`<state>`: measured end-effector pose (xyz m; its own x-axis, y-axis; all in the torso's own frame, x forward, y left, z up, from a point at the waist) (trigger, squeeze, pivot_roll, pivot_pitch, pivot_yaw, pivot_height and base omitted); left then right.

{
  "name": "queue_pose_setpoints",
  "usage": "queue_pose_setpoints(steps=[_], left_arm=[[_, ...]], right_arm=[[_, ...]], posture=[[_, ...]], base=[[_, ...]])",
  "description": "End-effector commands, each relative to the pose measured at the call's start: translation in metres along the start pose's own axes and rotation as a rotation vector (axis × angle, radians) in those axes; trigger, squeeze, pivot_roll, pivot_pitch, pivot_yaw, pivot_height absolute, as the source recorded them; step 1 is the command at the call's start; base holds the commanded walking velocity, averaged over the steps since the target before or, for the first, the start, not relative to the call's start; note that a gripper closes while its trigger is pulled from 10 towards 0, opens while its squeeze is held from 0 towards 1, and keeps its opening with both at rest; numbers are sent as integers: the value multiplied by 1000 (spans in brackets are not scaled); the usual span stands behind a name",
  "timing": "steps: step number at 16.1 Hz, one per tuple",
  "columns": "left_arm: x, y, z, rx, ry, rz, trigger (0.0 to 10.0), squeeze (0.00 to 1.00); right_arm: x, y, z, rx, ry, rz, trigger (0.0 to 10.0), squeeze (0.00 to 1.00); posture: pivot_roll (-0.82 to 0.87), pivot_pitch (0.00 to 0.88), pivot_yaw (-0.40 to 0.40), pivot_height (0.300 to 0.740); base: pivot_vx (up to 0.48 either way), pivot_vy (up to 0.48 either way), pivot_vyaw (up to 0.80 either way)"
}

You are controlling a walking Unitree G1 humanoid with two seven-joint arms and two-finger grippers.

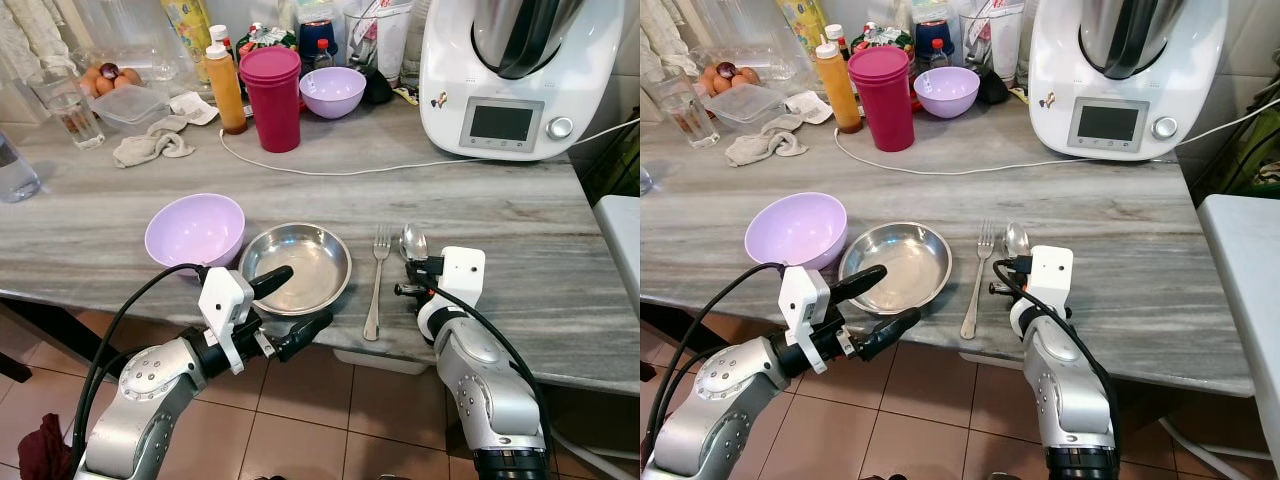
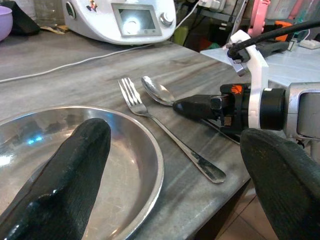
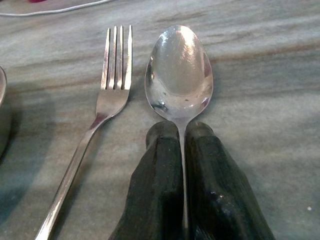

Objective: Setting the table

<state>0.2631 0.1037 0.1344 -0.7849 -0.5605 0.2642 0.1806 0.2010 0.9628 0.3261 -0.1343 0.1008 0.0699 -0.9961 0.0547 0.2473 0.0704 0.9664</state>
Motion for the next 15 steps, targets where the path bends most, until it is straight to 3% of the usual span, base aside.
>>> queue_pose_setpoints(steps=[1,2,3,4,9,15], left_arm=[[0,1,0,-17,-13,-13,10000,0],[0,0,0,-19,-13,-13,10000,0],[1,0,0,-19,-13,-13,10000,0],[1,1,0,-18,-13,-13,10000,0],[1,0,0,-20,-14,-13,10000,0],[1,3,0,-4,-12,-20,10000,0]], right_arm=[[4,-26,3,-121,-22,-21,0,0],[3,-26,3,-121,-19,-27,0,0],[3,-27,2,-123,-18,-32,2941,957],[4,-28,2,-127,-20,-34,10000,1000],[5,-24,2,-103,-20,-29,10000,1000],[10,11,4,62,-32,-47,10000,1000]], posture=[[-193,124,74,740],[-193,124,74,740],[-192,123,74,740],[-191,122,74,740],[-191,120,75,740],[-191,116,72,740]], base=[[0,0,0],[0,0,0],[0,0,0],[0,0,0],[0,0,0],[0,0,0]])
Point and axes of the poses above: a point about 5 cm out from each wrist's last joint towards the gripper, its own z axis pointing back from the gripper into the wrist, its own y axis along the axis of the wrist's last joint, x = y × z, the point moved 3 cm from there along -z, pointing out of the wrist towards the gripper, and after that the axes turned 13 degrees about z, right-handed, at the moved point
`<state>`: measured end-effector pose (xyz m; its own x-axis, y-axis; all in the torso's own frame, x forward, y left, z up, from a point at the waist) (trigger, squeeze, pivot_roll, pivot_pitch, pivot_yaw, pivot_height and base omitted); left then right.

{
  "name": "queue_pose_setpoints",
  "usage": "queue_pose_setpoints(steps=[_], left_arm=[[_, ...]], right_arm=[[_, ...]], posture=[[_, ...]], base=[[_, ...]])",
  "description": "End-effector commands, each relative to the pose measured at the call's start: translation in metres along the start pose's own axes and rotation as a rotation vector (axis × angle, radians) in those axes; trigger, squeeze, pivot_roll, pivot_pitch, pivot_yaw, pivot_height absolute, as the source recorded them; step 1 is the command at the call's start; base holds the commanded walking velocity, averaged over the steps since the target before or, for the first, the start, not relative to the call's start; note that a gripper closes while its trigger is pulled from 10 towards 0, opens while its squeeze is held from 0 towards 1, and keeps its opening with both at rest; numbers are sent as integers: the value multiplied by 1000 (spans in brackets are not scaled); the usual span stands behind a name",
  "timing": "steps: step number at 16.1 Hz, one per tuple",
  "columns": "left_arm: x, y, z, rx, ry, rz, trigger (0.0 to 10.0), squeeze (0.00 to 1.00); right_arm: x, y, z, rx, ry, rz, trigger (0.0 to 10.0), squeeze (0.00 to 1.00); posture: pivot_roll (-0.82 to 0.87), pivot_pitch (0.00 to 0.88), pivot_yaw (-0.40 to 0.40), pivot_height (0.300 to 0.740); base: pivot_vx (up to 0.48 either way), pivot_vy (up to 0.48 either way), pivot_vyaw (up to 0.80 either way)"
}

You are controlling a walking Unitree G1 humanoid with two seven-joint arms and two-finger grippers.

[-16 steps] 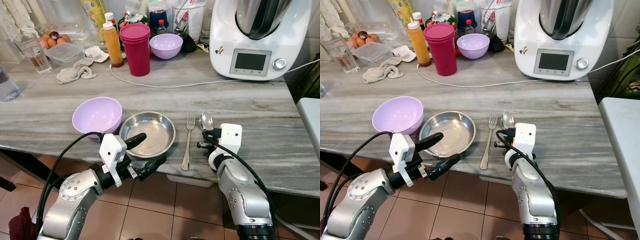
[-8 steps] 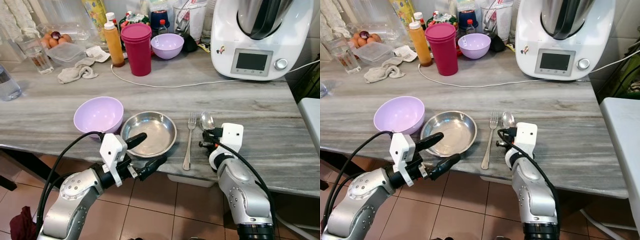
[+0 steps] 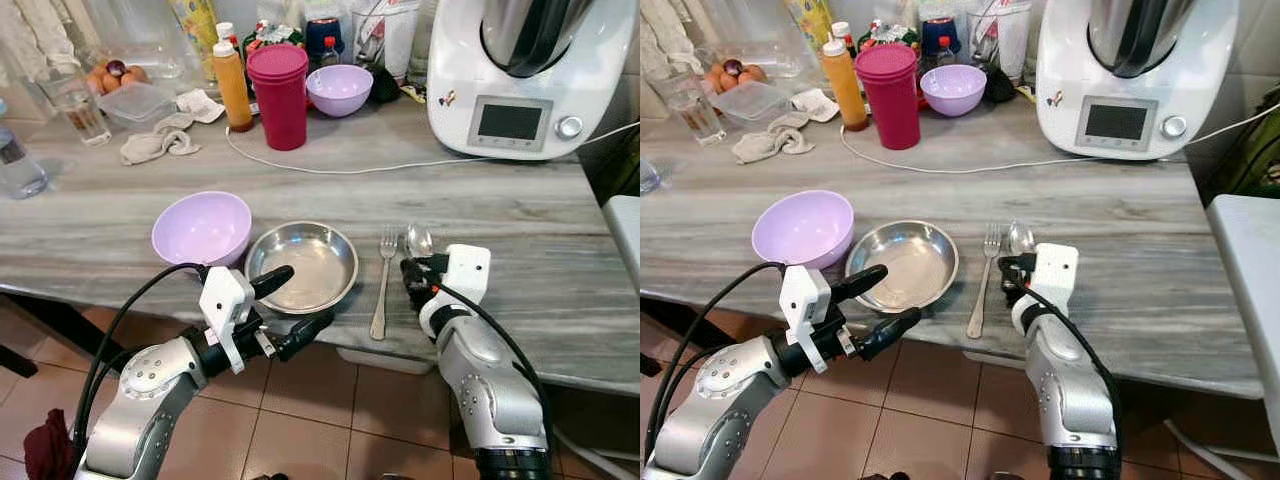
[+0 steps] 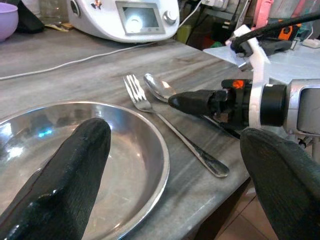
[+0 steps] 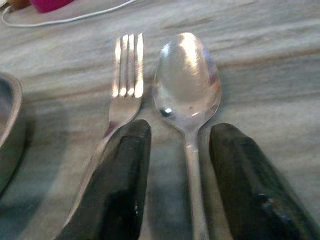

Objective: Setting the table

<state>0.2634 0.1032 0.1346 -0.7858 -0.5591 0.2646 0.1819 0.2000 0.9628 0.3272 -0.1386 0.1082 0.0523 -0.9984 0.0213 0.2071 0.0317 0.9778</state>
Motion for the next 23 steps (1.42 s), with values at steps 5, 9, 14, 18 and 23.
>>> queue_pose_setpoints(steps=[5,9,14,18,23], left_arm=[[4,8,-4,15,-21,-24,10000,0],[-4,24,-7,112,72,-88,10000,0],[-23,42,-5,259,284,-128,10000,0],[-43,41,3,299,486,-161,10000,0],[-66,46,17,343,662,-158,10000,0]], right_arm=[[15,37,7,176,-60,37,10000,1000],[18,52,14,286,-97,199,10000,1000],[28,57,29,372,-162,283,10000,1000],[10,60,26,393,-126,260,10000,1000],[5,60,17,394,-96,244,10000,0]], posture=[[-200,110,71,740],[-203,124,74,740],[-199,154,76,740],[-207,125,59,740],[-160,141,65,740]], base=[[0,0,0],[0,0,0],[0,0,0],[0,0,0],[0,0,0]])
Point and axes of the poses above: a point about 5 cm out from each wrist's last joint towards the gripper, its own z axis pointing back from the gripper into the wrist, its own y axis along the axis of the wrist's last joint, x = y × z, the point moved 3 cm from there along -z, pointing out of the wrist towards the gripper, and after that the axes turned 13 degrees about z, right-handed, at the moved point
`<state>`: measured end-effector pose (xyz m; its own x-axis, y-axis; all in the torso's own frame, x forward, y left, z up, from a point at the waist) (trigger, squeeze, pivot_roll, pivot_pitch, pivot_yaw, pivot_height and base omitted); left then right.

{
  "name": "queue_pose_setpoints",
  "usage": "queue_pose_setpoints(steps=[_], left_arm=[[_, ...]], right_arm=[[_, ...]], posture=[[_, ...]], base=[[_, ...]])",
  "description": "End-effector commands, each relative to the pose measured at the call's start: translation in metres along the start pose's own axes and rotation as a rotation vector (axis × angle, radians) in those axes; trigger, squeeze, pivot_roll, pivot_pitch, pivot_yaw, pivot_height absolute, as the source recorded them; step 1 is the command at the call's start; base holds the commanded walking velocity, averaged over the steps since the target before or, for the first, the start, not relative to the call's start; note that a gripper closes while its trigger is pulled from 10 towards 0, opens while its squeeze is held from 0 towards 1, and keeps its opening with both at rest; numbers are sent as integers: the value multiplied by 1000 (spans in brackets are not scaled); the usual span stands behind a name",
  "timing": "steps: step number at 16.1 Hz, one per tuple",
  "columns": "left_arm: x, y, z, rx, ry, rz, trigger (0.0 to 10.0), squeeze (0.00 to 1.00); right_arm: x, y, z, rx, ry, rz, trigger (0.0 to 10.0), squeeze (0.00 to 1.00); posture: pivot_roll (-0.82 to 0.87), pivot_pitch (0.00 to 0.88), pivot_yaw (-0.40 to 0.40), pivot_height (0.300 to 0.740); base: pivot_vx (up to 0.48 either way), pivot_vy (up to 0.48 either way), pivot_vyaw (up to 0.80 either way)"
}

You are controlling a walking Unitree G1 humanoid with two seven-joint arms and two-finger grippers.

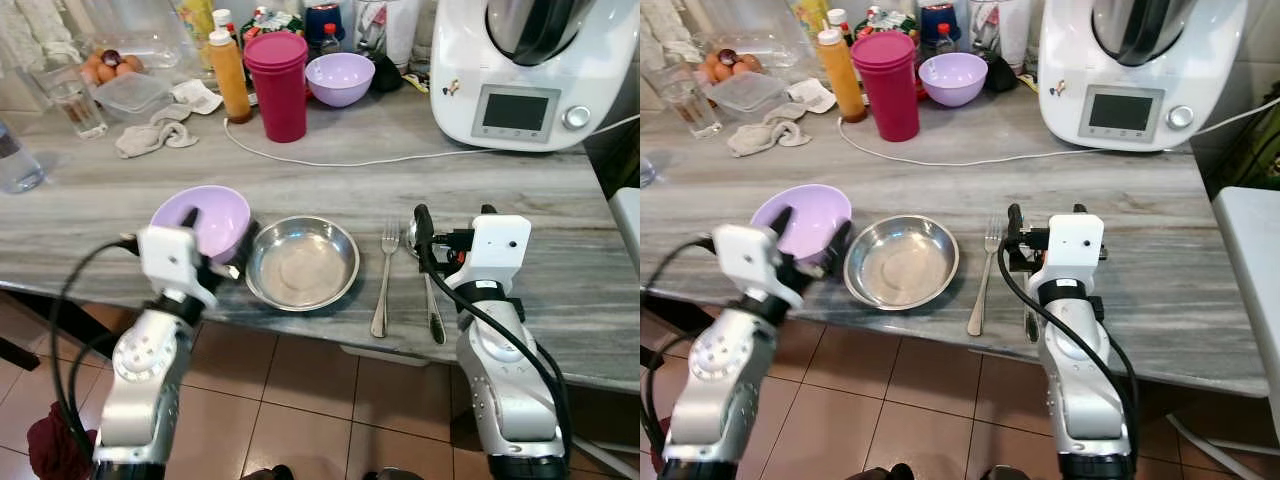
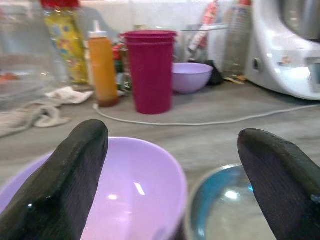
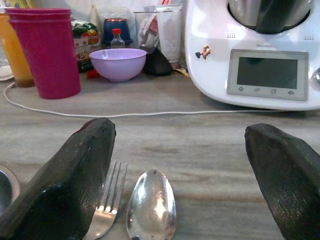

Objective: Setting the table

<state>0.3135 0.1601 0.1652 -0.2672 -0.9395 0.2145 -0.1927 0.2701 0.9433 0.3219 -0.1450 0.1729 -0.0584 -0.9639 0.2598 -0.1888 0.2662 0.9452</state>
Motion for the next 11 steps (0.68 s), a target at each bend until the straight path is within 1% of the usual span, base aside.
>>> queue_pose_setpoints(steps=[1,2,3,4,6,7,8,10,11], left_arm=[[-10,0,0,10,67,0,10000,0],[-13,4,0,29,80,-1,10000,0],[-16,5,1,34,90,-2,10000,0],[-20,3,3,31,122,4,10000,0],[-34,-3,8,17,217,7,10000,0],[-39,-5,8,9,249,23,10000,0],[-43,-5,8,9,267,23,10000,0],[-59,-9,14,-1,358,63,10000,0],[-66,-11,18,-1,402,81,10000,0]], right_arm=[[-2,0,0,7,17,-6,10000,1000],[-5,3,1,23,38,4,10000,1000],[-9,4,3,34,59,6,10000,1000],[-12,6,5,46,84,1,10000,1000],[-27,12,11,69,202,-21,10000,1000],[-34,12,18,69,266,-36,10000,1000],[-36,10,20,61,283,-40,10000,1000],[-42,3,25,44,329,-47,10000,1000],[-45,4,27,44,346,-51,10000,1000]], posture=[[-157,150,60,740],[-162,148,55,740],[-163,147,55,740],[-167,142,54,740],[-170,142,62,740],[-168,139,64,740],[-162,143,65,740],[-162,145,66,740],[-162,147,63,740]], base=[[0,0,0],[0,0,0],[0,0,0],[0,0,0],[0,0,0],[0,0,0],[0,0,0],[0,0,0],[0,0,0]])
Point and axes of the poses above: a point about 5 cm out from each wrist's last joint towards the gripper, its own z axis pointing back from the gripper into the wrist, its own y axis along the axis of the wrist's last joint, x = y × z, the point moved 3 cm from there along -z, pointing out of the wrist towards the gripper, and after that the axes turned 13 degrees about z, right-handed, at the moved point
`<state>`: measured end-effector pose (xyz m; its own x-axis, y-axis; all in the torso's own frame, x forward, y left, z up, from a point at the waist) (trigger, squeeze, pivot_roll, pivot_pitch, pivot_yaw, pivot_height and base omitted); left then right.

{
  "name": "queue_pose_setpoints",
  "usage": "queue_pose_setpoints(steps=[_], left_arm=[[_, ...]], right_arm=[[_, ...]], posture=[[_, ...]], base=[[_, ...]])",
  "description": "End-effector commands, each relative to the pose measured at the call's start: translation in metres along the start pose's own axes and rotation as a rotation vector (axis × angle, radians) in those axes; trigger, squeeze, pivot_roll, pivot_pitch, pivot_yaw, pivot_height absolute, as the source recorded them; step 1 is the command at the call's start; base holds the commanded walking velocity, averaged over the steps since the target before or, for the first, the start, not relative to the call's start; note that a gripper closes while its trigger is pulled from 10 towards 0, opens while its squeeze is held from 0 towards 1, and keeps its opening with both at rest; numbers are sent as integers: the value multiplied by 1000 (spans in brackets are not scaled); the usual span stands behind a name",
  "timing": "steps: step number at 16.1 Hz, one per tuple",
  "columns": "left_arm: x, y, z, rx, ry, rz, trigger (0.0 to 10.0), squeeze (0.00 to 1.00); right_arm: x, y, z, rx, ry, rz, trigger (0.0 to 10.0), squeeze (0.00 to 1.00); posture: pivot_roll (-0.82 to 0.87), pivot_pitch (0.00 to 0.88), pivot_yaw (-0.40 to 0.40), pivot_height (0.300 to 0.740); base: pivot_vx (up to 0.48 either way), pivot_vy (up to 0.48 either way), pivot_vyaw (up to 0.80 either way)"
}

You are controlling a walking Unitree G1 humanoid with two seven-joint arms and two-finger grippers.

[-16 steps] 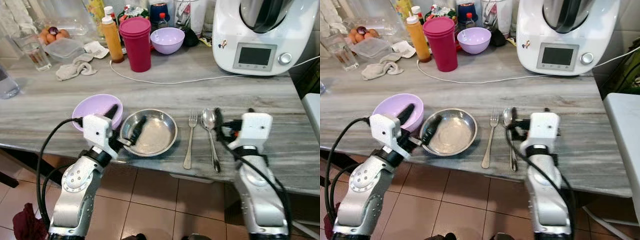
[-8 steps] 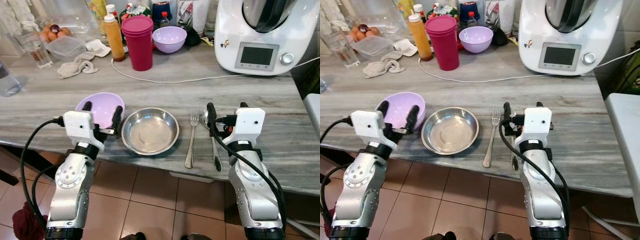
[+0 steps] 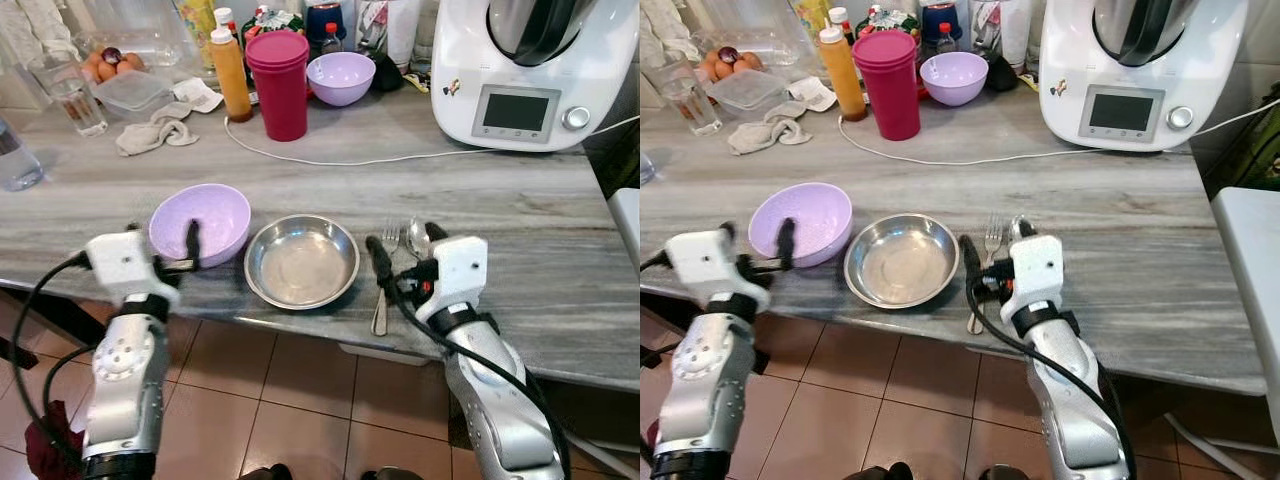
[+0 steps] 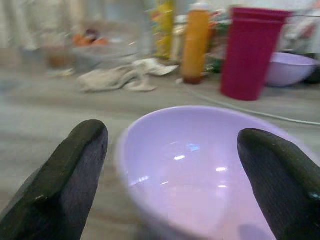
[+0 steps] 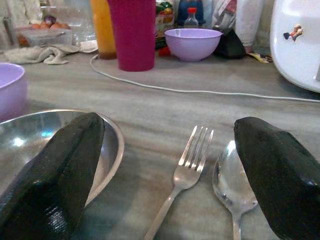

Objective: Setting the table

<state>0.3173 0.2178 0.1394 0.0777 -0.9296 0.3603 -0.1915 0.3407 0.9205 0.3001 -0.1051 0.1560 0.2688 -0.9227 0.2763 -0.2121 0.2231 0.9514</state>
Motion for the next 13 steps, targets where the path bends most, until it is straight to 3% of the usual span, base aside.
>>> queue_pose_setpoints(steps=[1,3,5,7,9,11,13], left_arm=[[-13,-3,2,-15,69,17,10000,0],[-19,-5,3,-17,112,43,10000,0],[-20,-5,3,-12,112,46,10000,0],[-30,-1,4,5,161,87,10000,0],[-32,6,2,34,175,155,10000,0],[-38,8,2,45,216,173,10000,0],[-53,2,5,26,274,96,10000,0]], right_arm=[[-11,8,0,30,63,-25,10000,1000],[-24,12,3,50,157,-34,10000,1000],[-26,11,4,47,173,-33,10000,1000],[-25,8,4,40,178,-35,10000,1000],[-29,6,4,35,197,-42,10000,1000],[-30,7,3,36,202,-43,10000,1000],[-30,7,2,39,205,-40,10000,1000]], posture=[[-158,147,60,740],[-157,145,61,740],[-153,144,57,740],[-148,145,52,740],[-140,143,48,740],[-135,142,47,740],[-133,142,47,740]], base=[[0,0,0],[0,0,0],[0,0,0],[0,0,0],[0,0,0],[0,0,0],[0,0,0]])
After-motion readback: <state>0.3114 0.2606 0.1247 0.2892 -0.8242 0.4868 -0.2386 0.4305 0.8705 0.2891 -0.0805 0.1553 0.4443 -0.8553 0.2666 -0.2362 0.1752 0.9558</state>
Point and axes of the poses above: a point about 5 cm out from each wrist's last joint towards the gripper, its own z axis pointing back from the gripper into the wrist, its own y axis along the axis of the wrist's last joint, x = y × z, the point moved 3 cm from there along -z, pointing out of the wrist towards the gripper, and after that the axes turned 13 degrees about z, right-handed, at the moved point
